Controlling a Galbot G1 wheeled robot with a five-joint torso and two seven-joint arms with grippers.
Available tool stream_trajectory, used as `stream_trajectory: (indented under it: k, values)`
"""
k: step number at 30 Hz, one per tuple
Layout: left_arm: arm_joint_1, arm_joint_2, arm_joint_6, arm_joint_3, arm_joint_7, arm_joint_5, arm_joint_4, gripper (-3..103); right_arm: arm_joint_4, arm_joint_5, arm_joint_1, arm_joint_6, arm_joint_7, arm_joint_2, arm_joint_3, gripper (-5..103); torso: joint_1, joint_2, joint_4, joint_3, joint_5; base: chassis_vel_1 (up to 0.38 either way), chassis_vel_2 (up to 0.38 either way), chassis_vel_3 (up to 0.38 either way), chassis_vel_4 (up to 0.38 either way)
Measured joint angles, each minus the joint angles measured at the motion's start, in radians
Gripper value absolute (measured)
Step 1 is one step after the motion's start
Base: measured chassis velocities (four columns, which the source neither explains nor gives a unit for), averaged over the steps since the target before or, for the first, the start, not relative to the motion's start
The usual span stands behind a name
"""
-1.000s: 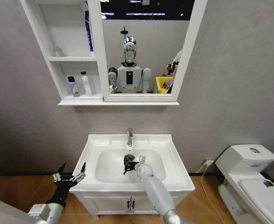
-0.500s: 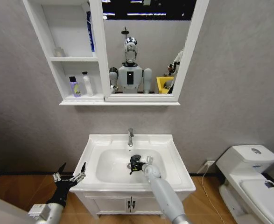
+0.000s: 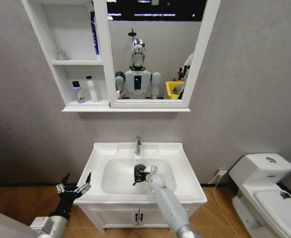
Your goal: Move facial cleanser and shampoo from washbasin to cabinet, then wipe washbasin with towel.
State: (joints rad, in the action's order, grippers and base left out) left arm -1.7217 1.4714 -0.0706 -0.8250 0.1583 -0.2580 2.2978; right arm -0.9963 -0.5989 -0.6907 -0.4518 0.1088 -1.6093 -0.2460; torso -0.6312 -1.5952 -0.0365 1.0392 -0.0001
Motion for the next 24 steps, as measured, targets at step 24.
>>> stream_trajectory:
  k: [24]
  values:
    - [0.000,0.000,0.000,0.000,0.000,0.000,0.000,100,-0.129,-0.042,-0.077,-0.011,0.042,0.110,-0.002,5,0.000,0.000,0.0007,0.000,-0.0006,0.000,0.000,0.000,0.000]
